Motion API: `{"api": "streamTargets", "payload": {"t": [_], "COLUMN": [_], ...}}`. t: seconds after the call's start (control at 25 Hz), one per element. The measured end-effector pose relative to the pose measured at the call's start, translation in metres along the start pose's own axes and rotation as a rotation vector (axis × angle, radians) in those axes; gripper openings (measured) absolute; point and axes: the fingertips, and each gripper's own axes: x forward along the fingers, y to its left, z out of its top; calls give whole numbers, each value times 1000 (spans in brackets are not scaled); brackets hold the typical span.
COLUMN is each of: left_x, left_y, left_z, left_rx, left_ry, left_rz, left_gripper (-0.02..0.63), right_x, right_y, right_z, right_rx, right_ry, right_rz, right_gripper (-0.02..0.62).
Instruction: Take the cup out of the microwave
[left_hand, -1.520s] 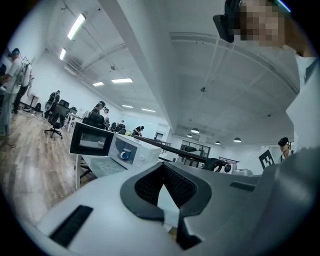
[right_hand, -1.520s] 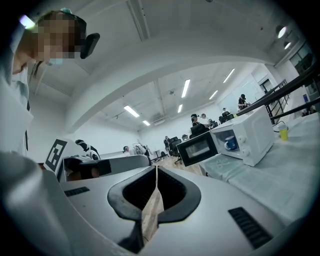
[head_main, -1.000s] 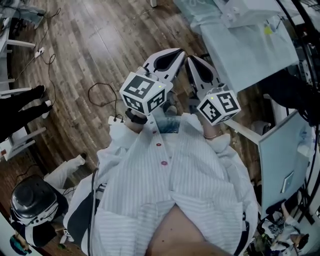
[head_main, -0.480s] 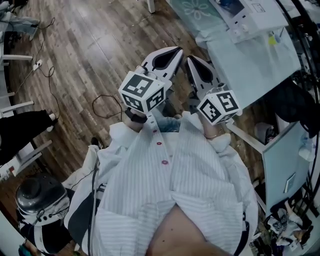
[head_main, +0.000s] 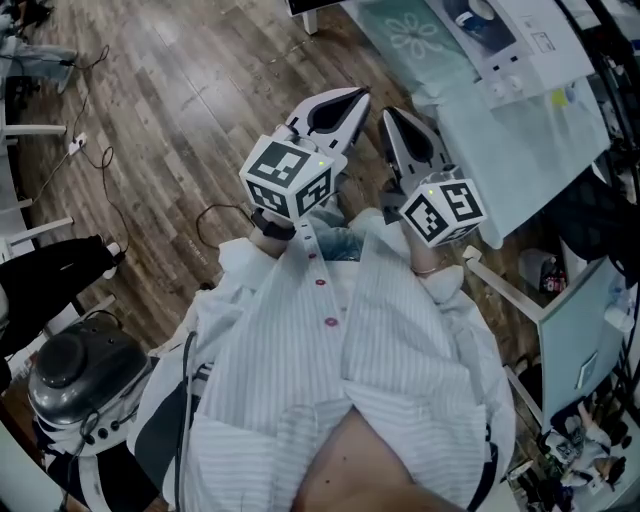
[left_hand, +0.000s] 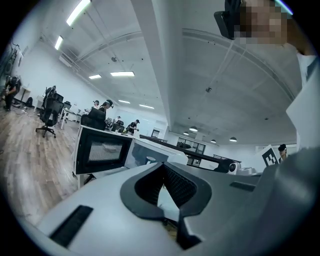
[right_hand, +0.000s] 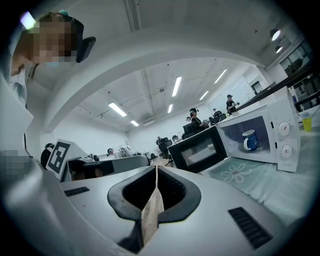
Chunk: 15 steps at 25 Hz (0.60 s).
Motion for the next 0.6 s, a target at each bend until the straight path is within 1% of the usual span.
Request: {"api": "streamTargets", "payload": {"t": [0.2,0.32,0.44,0.6], "left_x": [-9,-10,-4,16], "left_y": [20,41,63,83], "left_z": [-1,-7,-15,-20], "left_rx": [-12,-33,-51,-64], "left_ry": [15,14,20,19], "left_rz": [-6,3,15,35], "left_gripper": [9,9,9,9], "right_x": [17,35,55,71], "right_y": [9,8,-1,-25], "right_z": [-10,-22,-33,-37], "right_rx": [6,7,18,26], "right_ry": [25,49,71,84], "right_rz": [-15,-16,-16,-16], "right_gripper": [40,40,40,40]}}
